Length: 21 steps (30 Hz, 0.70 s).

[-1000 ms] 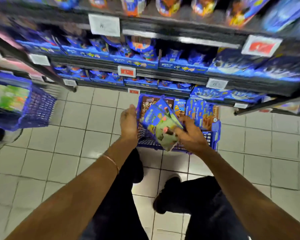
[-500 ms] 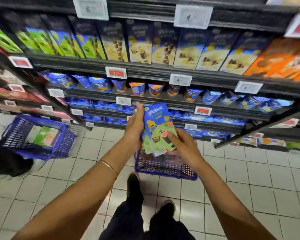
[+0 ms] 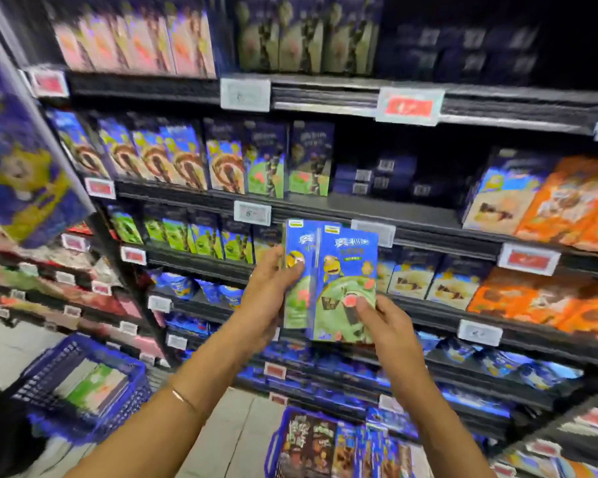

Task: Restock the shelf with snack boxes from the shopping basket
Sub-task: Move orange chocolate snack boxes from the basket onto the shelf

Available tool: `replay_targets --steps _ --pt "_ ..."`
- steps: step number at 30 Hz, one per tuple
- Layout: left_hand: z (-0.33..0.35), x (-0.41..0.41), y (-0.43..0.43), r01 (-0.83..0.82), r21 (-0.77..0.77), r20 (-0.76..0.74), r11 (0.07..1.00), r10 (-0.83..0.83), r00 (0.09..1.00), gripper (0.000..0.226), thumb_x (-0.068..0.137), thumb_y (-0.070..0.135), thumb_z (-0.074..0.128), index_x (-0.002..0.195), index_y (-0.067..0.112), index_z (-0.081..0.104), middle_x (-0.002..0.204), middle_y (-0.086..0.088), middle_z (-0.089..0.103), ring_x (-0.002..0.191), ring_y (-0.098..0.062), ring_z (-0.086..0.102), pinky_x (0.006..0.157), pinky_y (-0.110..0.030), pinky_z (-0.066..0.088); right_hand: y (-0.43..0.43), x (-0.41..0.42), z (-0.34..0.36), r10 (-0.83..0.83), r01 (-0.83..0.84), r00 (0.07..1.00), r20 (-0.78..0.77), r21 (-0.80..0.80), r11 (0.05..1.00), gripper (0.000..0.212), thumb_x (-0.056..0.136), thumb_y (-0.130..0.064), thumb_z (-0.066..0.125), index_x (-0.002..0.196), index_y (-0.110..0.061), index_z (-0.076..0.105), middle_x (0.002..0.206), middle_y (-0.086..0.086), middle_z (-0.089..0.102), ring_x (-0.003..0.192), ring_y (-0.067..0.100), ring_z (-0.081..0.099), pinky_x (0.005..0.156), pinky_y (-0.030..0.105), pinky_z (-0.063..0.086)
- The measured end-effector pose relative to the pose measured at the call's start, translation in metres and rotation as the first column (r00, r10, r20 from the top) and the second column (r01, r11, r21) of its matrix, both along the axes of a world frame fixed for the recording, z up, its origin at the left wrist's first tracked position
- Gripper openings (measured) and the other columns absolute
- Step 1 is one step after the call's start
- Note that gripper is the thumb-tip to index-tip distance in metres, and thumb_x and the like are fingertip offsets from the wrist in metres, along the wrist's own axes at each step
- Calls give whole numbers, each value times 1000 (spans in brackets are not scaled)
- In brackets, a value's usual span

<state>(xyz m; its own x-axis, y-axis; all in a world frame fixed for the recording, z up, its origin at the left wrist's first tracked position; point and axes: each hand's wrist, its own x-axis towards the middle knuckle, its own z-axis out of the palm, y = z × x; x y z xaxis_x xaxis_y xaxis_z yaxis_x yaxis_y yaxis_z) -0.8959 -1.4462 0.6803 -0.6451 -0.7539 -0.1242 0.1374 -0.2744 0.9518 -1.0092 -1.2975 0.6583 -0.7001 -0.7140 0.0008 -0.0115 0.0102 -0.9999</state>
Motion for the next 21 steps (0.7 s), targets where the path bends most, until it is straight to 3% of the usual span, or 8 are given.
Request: replay_targets --steps 2,4,9,11,14,16,18,21 --pt "34 -5 -11 -32 -112 -64 993 25 998 19 104 10 58 123 9 60 107 -10 79 94 -31 73 87 -49 59 -15 -6 36 47 -48 998 -42 -28 998 20 101 -28 57 106 -18 75 104 -3 77 96 13 72 83 28 56" --pt "74 -10 -21 -66 -188 -119 980 44 992 26 102 17 65 124 4 57 117 -21 76 105 -39 73 93 -53 58 -30 -10 75 69 -77 992 -108 -73 994 22 97 -36 61 105 -20 75 104 -3 77 97 16 72 87 38 55" --pt "172 -28 -64 -106 -244 -267 964 38 963 11 102 18 63 111 13 59 108 -15 80 88 -27 77 81 -45 61 -66 -25 176 0 -69 961 -276 -239 968 13 90 -30 72 100 -24 68 89 1 77 78 17 74 63 25 52" --pt "198 -36 -86 -104 -256 -321 961 17 947 6 103 17 62 107 14 60 107 -14 79 86 -26 76 84 -47 59 -82 -35 206 -10 -73 924 -383 -202 977 24 83 -40 76 96 -22 67 81 6 75 67 19 67 60 29 46" --pt "227 -46 -120 -133 -301 -357 944 18 934 3 105 18 61 105 15 60 99 -6 78 82 -21 74 82 -46 59 -105 -54 241 -19 -48 914 -404 -155 987 50 62 -57 75 96 -20 69 77 0 75 58 3 63 53 21 42" --pt "245 -49 -144 -156 -322 -381 934 23 924 4 105 17 60 106 13 60 98 -6 76 83 -22 73 83 -49 60 -122 -75 258 -74 14 915 -397 -152 988 46 71 -52 77 100 -17 69 78 0 75 58 3 63 52 24 43" --pt "258 -53 -168 -174 -343 -407 923 21 913 13 106 15 59 97 12 68 93 -3 78 80 -18 74 81 -46 63 -138 -101 271 -153 93 909 -389 -170 981 38 81 -39 79 104 -11 68 80 11 72 57 8 61 48 24 42" --pt "270 -62 -206 -122 -375 -394 919 -39 918 47 106 11 57 65 17 78 77 1 78 67 -14 74 76 -41 63 -167 -134 285 -248 198 874 -418 -159 967 39 83 -37 80 106 -8 66 94 10 75 66 15 69 51 26 52"
